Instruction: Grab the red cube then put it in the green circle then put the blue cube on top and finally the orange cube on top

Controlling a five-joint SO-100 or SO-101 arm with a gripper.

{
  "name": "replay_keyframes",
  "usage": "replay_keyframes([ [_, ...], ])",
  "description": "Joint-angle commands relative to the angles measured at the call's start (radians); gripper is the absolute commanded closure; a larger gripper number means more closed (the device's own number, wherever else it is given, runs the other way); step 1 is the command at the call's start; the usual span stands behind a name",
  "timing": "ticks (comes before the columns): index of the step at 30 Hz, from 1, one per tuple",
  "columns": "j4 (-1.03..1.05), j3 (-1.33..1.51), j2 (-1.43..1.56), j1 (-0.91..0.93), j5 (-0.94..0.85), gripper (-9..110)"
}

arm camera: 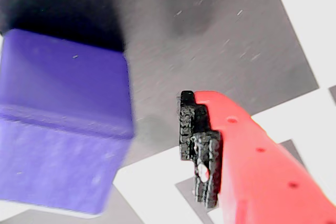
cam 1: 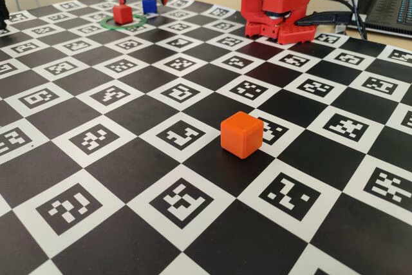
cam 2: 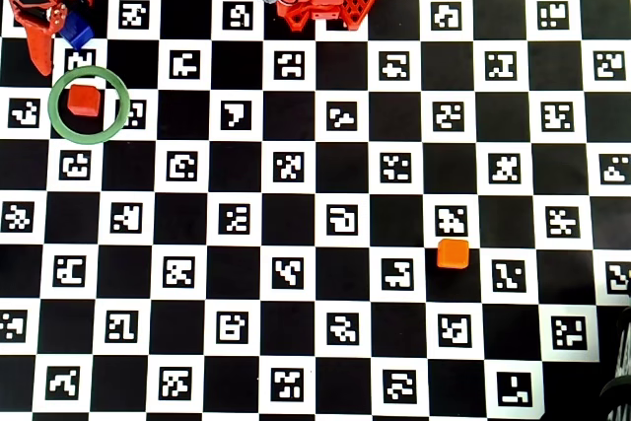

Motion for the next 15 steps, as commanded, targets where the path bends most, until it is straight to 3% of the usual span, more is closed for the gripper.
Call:
replay_keyframes([
  [1, 0.02, -0.067, 0.063, -0.014, 0.046, 49],
  [15, 0.028, -0.069, 0.071, -0.009, 0.219, 51],
])
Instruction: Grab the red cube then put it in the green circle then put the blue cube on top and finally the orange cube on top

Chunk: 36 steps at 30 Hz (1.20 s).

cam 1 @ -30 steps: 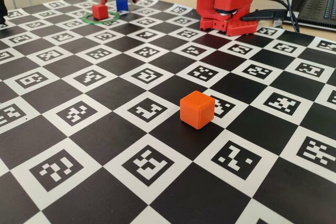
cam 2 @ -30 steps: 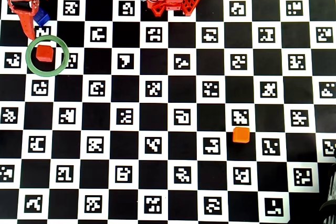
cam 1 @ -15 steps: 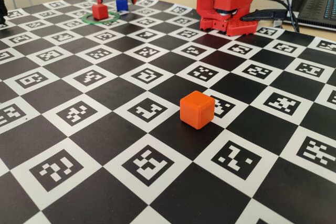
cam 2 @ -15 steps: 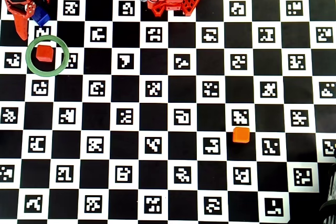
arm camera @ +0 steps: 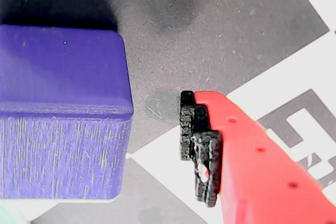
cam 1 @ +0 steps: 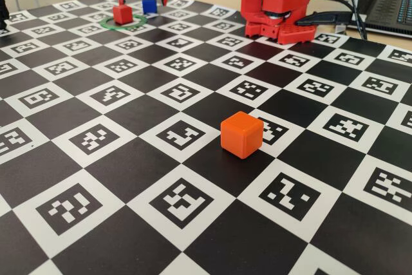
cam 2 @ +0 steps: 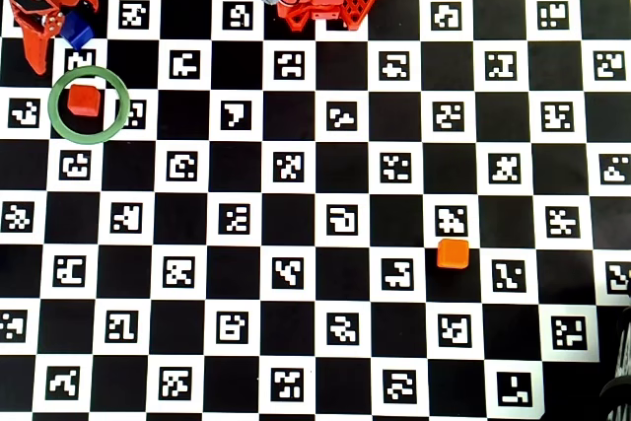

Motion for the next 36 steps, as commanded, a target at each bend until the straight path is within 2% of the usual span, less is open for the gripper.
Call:
replay_keyframes([
  [1, 0.008, -0.067, 0.072, -0.003, 0.031, 51],
  [36, -0.035, -0.054, 0.066, -0.026, 0.101, 53],
])
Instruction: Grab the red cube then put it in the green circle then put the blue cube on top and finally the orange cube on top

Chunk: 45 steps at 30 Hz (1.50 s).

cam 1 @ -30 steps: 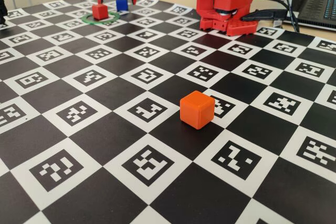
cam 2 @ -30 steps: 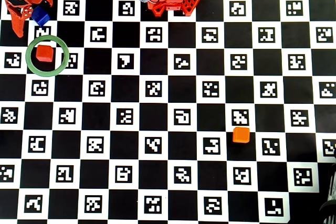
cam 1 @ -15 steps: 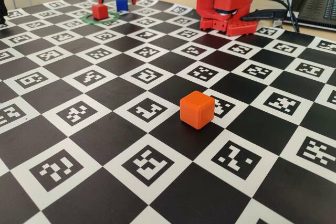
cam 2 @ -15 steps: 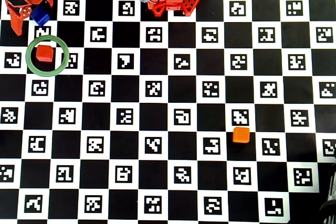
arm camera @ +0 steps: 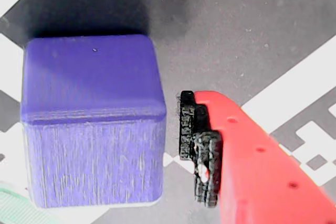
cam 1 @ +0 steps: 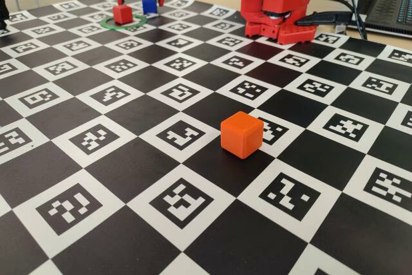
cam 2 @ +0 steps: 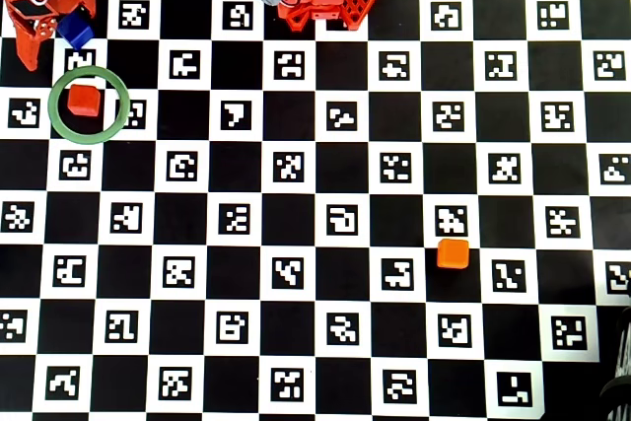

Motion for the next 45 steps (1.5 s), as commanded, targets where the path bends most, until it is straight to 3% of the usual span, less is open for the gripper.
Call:
replay_keyframes([
  [1, 0.0, -0.054, 0.066, -0.008, 0.003, 53],
  [8, 0.002, -0.051, 0.064, -0.006, 0.003, 59],
  [16, -0.005, -0.052, 0.071, -0.003, 0.009, 95],
  [45, 0.109, -0.127, 0.17, 0.005, -0.031, 98],
])
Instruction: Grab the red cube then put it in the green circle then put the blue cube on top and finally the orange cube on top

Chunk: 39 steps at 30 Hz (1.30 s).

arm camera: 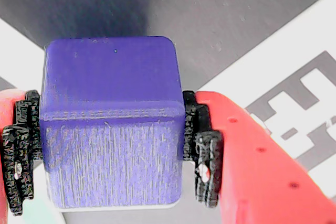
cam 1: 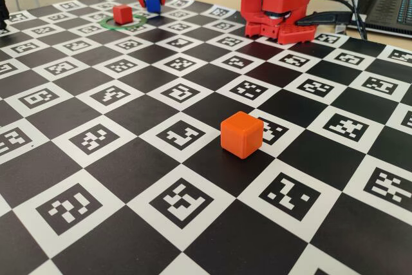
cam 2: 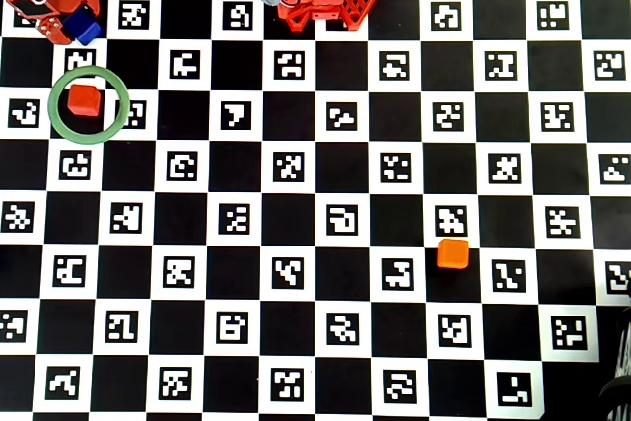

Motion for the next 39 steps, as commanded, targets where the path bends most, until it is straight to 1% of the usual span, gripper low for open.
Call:
replay_keyframes([
  [1, 0.035, -0.091, 0.175, 0.008, -0.009, 98],
  [13, 0.184, -0.273, 0.31, 0.012, -0.138, 98],
  [22, 0.259, -0.273, 0.394, -0.011, -0.25, 98],
  [35, 0.265, -0.311, 0.419, -0.121, -0.353, 98],
  [39, 0.262, -0.308, 0.428, -0.161, -0.414, 98],
])
